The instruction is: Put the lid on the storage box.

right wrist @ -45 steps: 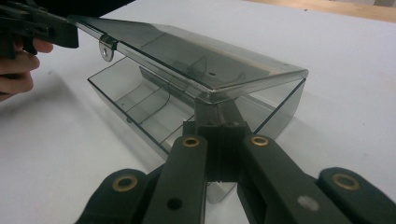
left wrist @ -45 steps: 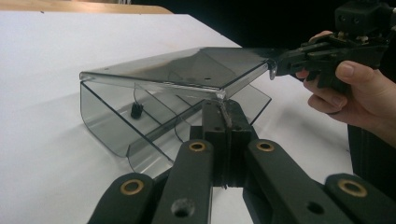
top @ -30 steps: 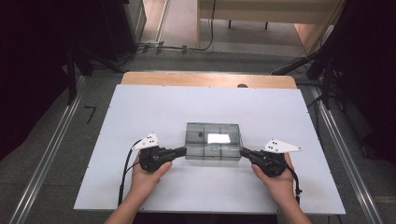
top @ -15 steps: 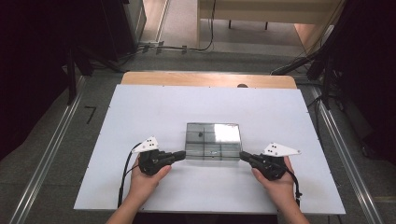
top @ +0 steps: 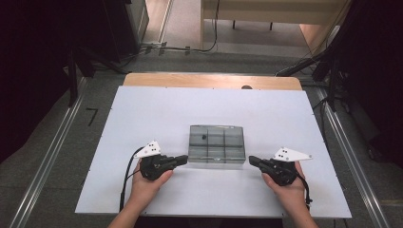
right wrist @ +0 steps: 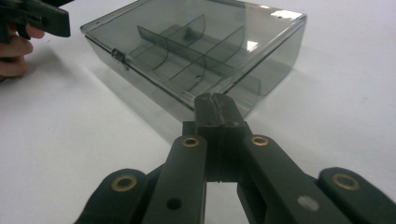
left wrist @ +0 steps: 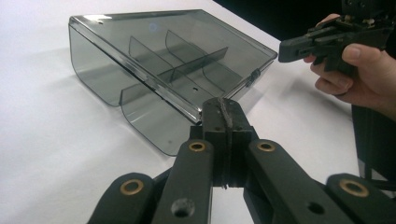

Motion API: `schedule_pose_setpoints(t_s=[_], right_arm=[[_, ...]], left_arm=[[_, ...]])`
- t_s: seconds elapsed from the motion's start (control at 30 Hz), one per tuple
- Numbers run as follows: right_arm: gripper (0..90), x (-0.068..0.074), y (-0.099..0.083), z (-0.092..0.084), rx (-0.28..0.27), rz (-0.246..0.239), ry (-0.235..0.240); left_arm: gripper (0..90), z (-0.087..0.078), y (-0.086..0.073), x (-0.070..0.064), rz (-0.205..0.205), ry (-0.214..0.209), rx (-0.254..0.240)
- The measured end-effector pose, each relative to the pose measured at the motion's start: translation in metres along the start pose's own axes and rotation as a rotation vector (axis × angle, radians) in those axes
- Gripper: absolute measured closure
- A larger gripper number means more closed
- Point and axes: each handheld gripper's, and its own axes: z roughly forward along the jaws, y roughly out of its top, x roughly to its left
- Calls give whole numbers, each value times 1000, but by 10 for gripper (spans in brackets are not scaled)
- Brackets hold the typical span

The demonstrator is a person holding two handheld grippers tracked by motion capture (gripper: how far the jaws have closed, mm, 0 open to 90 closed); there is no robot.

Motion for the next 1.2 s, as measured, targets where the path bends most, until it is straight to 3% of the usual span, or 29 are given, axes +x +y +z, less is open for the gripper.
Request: schedule_pose_setpoints(t_s=[0.03,0.2,0.37,0.5,0.63,0.87,1.03,1.2], right_arm=[[871,-2,0,-2,-10,5,2],[622,-3,2,-8,-61,-22,0],[375,-4,5,-13,-102,-31,-5],[204,-8,5,-16,-119,-22,-24],[87,-13,5,-20,-125,-10,-30],[30,-23,3,-29,-142,6,-25],[0,-27,0,-36,-145,1,-33],[0,-32,-4,-42,-149,-6,-49]], left_arm=[[847,-1,0,0,5,1,0],[655,-7,1,-1,40,17,-20],[321,-10,2,-1,63,7,-31],[186,-15,4,-4,83,35,-45],[57,-21,4,-2,86,23,-63],[10,-37,1,6,66,50,-99],[0,-47,-2,10,64,45,-92],[0,-57,-6,14,61,72,-93]])
